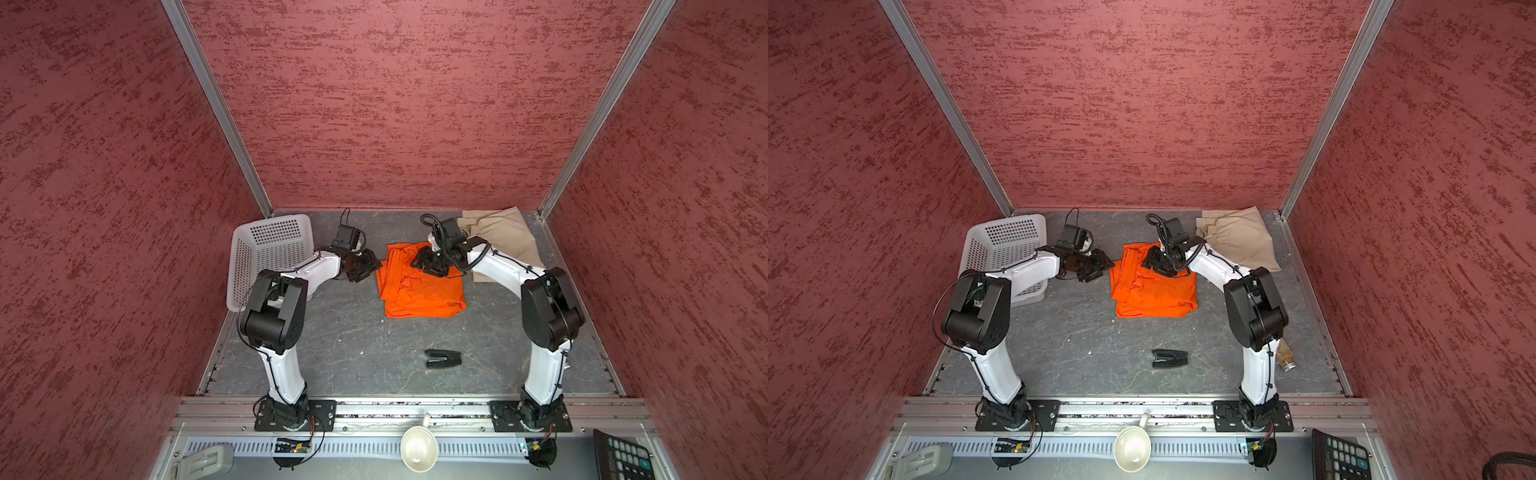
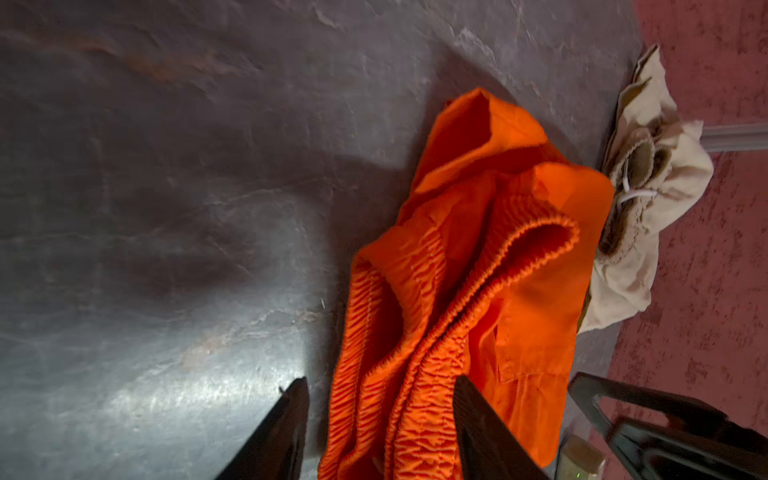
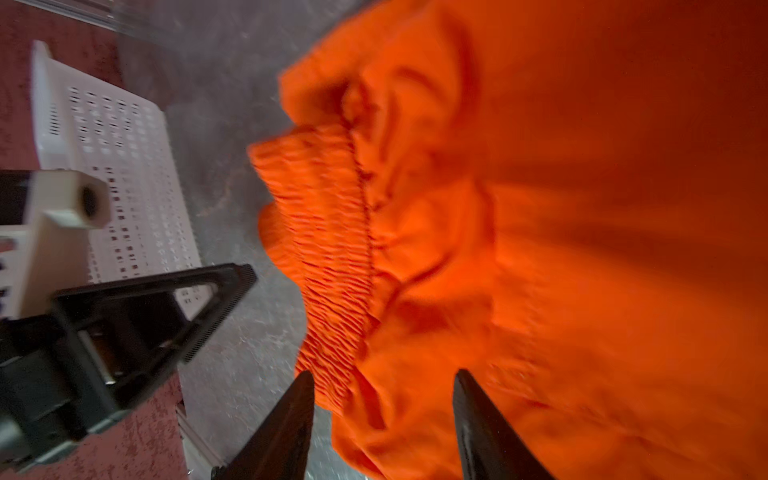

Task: Fold and stack the shorts

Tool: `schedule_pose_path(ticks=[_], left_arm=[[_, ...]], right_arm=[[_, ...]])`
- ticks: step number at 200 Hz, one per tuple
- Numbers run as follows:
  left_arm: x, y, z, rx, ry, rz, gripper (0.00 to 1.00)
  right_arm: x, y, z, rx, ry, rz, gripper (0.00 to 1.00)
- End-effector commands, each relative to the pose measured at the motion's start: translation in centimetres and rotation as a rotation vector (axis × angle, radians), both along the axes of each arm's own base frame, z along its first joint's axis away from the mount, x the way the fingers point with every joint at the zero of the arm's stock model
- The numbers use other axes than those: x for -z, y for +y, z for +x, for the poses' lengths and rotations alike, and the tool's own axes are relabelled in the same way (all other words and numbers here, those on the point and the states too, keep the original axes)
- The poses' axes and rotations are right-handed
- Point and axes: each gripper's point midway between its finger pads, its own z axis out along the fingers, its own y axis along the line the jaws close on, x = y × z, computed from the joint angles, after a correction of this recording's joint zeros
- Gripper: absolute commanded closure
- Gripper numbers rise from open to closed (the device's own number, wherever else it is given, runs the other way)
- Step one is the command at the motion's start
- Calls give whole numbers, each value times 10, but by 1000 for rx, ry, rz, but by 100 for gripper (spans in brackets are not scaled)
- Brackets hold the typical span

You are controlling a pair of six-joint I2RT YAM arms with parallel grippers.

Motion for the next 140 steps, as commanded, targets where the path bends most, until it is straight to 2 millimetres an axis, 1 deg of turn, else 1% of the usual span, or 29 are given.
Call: schedule_pose_path(ticks=[1, 26, 46, 54, 78, 102, 124, 135, 140], left_arm=[[8, -2, 16, -26, -17, -21, 39], [20, -2, 25, -39, -6, -44, 38], [27, -3, 28, -32, 7, -49, 41], [29, -4, 28, -29, 4, -51, 45], [32, -7, 31, -22, -8, -67, 60], [30, -11, 35, -5, -38, -91, 66], [33, -13, 35, 0, -43, -101, 65], [36, -13, 34, 0, -36, -100, 57], [38, -13, 33, 2, -31, -100, 56]], right_arm=[[-5, 16, 26, 3, -105, -58, 44], [3, 31, 47, 24, -120, -51, 41], [11, 41, 60, 27, -119, -54, 39], [14, 45, 63, 22, -117, -60, 39], [26, 50, 70, 21, -99, -80, 41], [37, 54, 76, 28, -78, -86, 43], [49, 57, 78, 21, -48, -93, 44], [53, 59, 79, 17, -41, -99, 44], [54, 59, 79, 16, -40, -101, 45]])
